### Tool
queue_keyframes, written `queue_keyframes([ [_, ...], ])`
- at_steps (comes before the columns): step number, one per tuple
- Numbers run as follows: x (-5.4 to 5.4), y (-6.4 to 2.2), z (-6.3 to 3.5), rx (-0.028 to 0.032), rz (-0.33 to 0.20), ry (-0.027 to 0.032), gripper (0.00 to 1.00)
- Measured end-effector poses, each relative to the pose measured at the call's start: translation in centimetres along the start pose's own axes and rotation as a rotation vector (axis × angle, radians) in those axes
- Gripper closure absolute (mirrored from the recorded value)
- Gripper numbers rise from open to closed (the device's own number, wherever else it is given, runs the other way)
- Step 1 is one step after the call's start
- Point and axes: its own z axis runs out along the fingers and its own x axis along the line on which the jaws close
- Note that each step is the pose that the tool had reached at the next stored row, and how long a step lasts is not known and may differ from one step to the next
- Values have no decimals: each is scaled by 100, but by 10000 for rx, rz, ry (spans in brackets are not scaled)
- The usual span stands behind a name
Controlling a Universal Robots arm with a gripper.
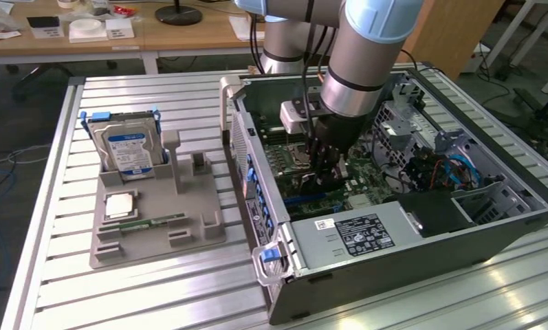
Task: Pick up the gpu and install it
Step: 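Insert the gpu into the slot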
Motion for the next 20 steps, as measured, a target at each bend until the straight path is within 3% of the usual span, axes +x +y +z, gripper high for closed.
queue_keyframes([
  [20, 2, -2, 38, -1, 0, 2, 73],
])
